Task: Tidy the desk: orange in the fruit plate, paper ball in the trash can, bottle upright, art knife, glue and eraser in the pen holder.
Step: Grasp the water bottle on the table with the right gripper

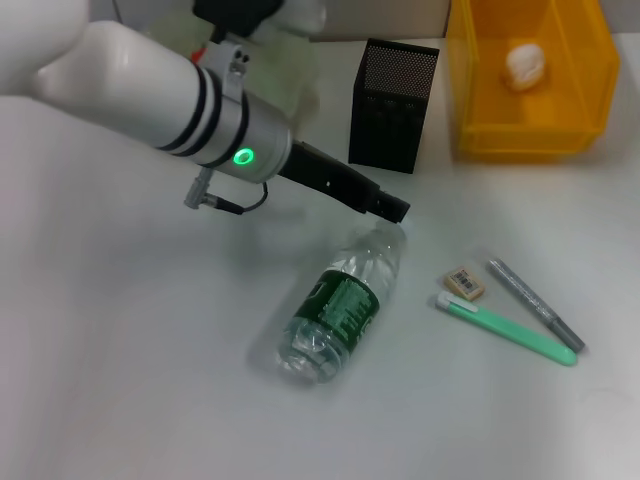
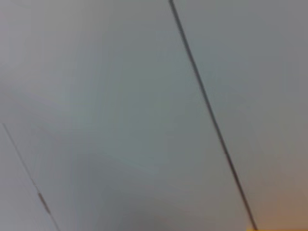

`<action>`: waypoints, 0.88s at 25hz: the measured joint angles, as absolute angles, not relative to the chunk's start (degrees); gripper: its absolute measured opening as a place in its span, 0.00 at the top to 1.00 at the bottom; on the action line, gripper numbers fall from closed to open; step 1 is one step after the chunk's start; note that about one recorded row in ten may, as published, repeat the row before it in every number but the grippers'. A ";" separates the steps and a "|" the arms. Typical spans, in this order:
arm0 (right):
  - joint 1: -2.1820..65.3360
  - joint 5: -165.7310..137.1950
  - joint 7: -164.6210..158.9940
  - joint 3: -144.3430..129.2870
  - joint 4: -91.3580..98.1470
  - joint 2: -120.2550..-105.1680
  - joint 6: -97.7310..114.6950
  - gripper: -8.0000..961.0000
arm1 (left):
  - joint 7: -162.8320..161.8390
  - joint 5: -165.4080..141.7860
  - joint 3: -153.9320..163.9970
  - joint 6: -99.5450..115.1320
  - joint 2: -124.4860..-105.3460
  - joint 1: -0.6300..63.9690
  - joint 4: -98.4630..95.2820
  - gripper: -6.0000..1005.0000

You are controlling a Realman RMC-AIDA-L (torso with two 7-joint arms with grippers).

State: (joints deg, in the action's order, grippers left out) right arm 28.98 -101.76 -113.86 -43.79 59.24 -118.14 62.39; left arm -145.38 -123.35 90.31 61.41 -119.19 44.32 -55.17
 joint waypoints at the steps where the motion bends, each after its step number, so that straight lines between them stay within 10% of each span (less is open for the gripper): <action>1: 28.96 -102.02 -115.27 -43.87 59.73 -117.84 63.05 0.26 | -146.77 -123.98 91.14 61.39 -119.19 45.92 -53.49 0.32; 22: 30.38 -102.50 -112.82 -44.16 55.67 -118.98 63.35 0.26 | -155.43 -120.28 101.34 52.48 -119.18 50.11 -45.41 0.34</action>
